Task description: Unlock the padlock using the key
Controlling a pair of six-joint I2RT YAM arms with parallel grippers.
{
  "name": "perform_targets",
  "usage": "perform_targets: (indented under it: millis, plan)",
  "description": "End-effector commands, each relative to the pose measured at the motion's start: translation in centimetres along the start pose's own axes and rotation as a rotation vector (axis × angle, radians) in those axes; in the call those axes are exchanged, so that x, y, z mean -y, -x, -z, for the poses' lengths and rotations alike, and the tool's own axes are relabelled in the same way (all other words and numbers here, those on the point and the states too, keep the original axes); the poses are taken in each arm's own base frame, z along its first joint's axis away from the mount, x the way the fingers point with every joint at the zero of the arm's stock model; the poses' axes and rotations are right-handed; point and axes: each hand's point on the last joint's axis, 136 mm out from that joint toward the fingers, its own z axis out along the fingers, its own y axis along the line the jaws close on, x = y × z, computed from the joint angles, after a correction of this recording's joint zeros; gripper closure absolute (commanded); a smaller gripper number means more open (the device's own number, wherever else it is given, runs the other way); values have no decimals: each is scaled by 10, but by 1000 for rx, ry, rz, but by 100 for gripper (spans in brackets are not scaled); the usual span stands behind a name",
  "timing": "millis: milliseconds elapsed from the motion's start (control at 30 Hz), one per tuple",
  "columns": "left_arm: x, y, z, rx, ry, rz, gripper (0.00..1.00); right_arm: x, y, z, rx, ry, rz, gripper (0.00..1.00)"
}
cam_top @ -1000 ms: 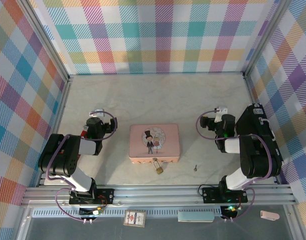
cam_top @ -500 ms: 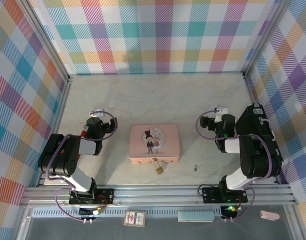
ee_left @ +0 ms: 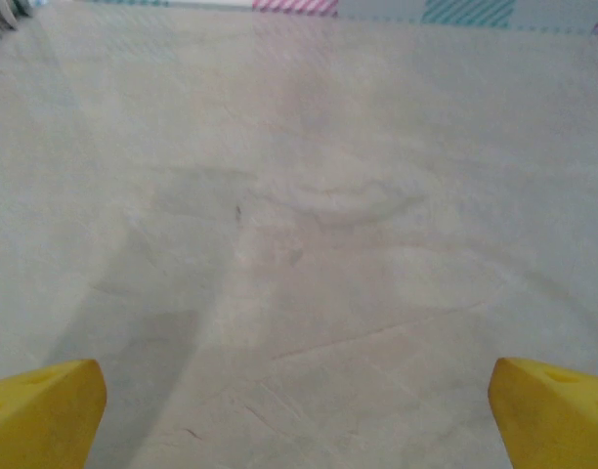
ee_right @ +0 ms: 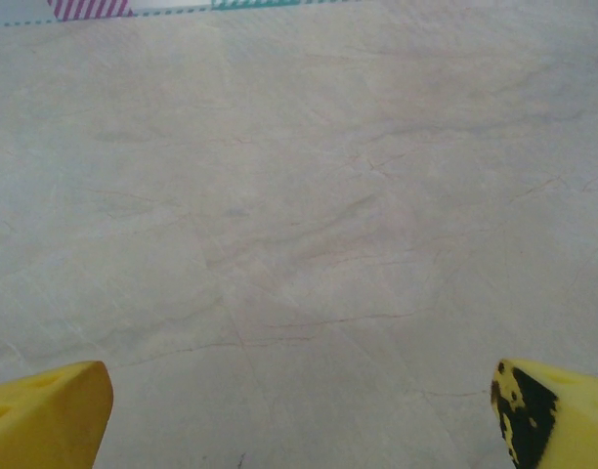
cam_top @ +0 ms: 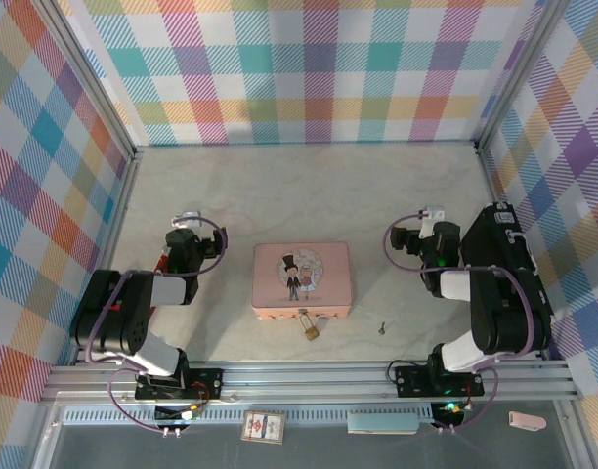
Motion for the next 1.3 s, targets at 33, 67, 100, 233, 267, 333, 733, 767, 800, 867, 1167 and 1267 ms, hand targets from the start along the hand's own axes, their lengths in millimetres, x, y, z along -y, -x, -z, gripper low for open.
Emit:
perform_targets:
  millis: [33,67,100,233,267,333,733,767,800,867,1167,1267]
  plan:
    - [-4,42,25,67,46,8,0,-15,42,18,49,47,44,1]
    - [-5,52,31,72,55,28,0,-20,53,25,68,65,44,1]
    - [-6,62,37,70,64,55,0,-24,64,32,82,82,38,1]
    - [-7,103,62,62,74,169,0,-46,115,63,129,181,-45,1]
    - [-8,114,71,72,72,211,0,-49,127,72,125,196,-87,1]
    - [-12,133,90,94,84,302,0,-57,149,89,117,234,-164,1]
    - [-63,111,181,-13,344,560,0,-81,166,164,23,359,-439,1]
    - [-52,109,179,-40,282,547,0,-85,161,164,-21,372,-447,1]
    - [-40,109,178,-66,211,524,0,-91,156,165,-69,396,-449,1]
    - [-13,108,176,-134,58,494,0,-102,146,167,-156,427,-445,1]
    - [56,62,170,-488,-177,391,0,-159,78,192,-422,404,-301,1]
    - [72,56,179,-507,-209,357,0,-175,50,201,-550,392,-311,1]
